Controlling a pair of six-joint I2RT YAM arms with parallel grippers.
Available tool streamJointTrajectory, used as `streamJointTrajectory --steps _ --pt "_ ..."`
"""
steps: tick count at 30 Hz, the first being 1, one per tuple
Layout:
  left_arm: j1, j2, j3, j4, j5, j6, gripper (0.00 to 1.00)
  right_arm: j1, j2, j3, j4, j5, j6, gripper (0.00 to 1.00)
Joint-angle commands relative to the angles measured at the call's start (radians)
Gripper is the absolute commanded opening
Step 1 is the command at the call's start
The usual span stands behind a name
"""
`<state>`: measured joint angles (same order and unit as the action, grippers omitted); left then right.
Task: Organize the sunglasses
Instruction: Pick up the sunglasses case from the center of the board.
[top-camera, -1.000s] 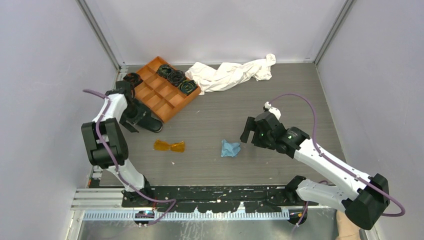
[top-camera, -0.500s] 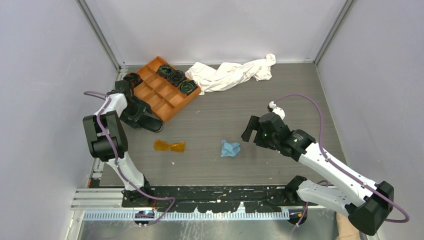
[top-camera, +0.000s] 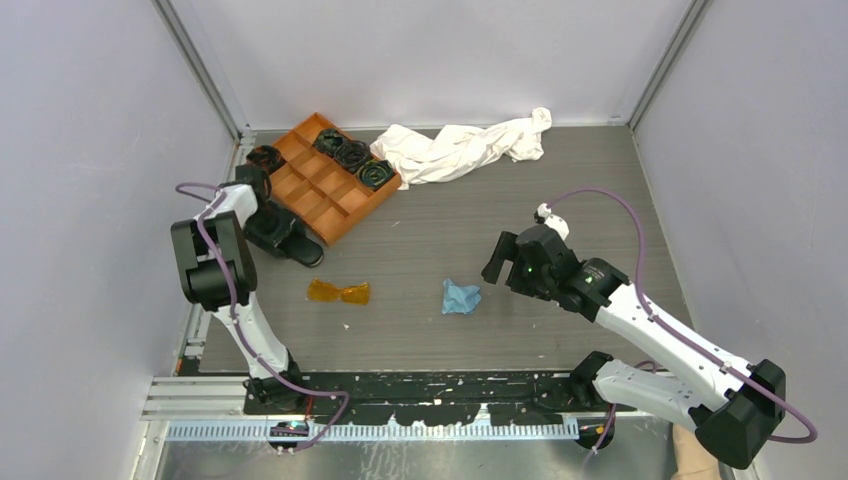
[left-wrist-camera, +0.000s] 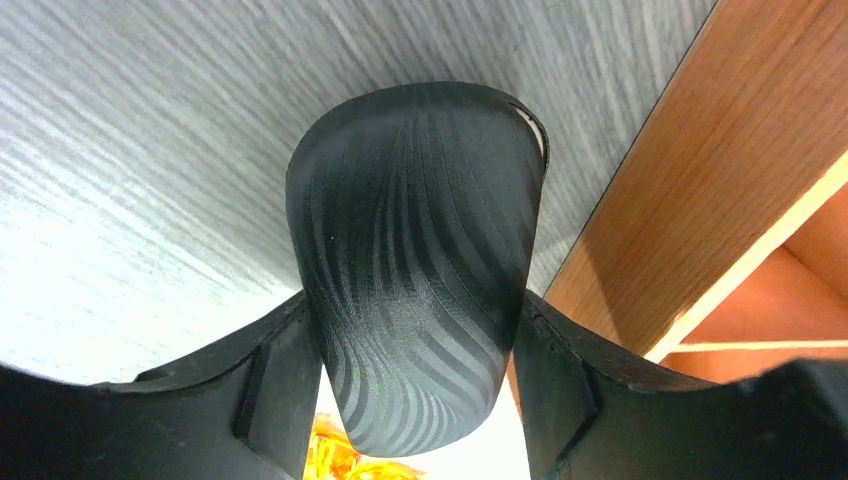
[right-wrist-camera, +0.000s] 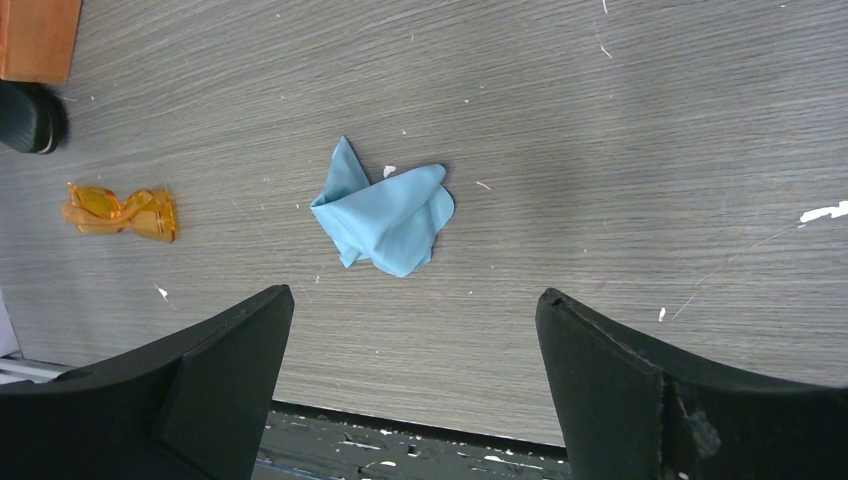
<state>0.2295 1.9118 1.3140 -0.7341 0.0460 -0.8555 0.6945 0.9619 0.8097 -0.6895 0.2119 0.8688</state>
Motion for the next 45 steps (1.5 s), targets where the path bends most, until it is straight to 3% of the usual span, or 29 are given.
streamJointTrajectory --steps 1,6,10,16,20,28,31,39,45 --pt "-0.004 -0.134 0.02 -0.063 0.019 0.035 0.41 0.004 -0.023 0.002 0.005 0.015 0.012 0.97" --pt "-0.122 -0.35 0.021 -0.052 0.118 0.16 0.4 0.005 -0.03 0.024 0.02 0.001 -0.001 0.99" --pt "-0.319 -0.458 -0.011 0.038 0.307 0.22 0.36 0.004 -0.043 -0.003 0.208 -0.159 0.001 1.0" --pt "-0.528 -0.502 -0.105 0.433 0.801 0.138 0.31 -0.027 -0.014 0.07 0.358 -0.33 -0.017 1.0" --pt "-0.565 -0.513 -0.152 0.69 0.946 -0.001 0.25 -0.055 -0.05 0.046 0.531 -0.446 0.051 1.0" --pt "-0.584 -0.47 -0.334 1.462 1.035 -0.543 0.2 -0.056 -0.05 -0.089 0.955 -0.577 0.212 1.0" --pt "-0.602 -0.439 -0.357 1.655 1.031 -0.69 0.2 -0.055 -0.019 -0.108 1.075 -0.61 0.269 1.0" --pt "-0.659 -0.409 -0.356 1.758 1.014 -0.765 0.19 -0.058 0.063 -0.104 1.181 -0.633 0.31 1.0" --pt "-0.659 -0.38 -0.358 1.857 1.012 -0.838 0.15 -0.105 0.128 -0.162 1.481 -0.658 0.51 0.96"
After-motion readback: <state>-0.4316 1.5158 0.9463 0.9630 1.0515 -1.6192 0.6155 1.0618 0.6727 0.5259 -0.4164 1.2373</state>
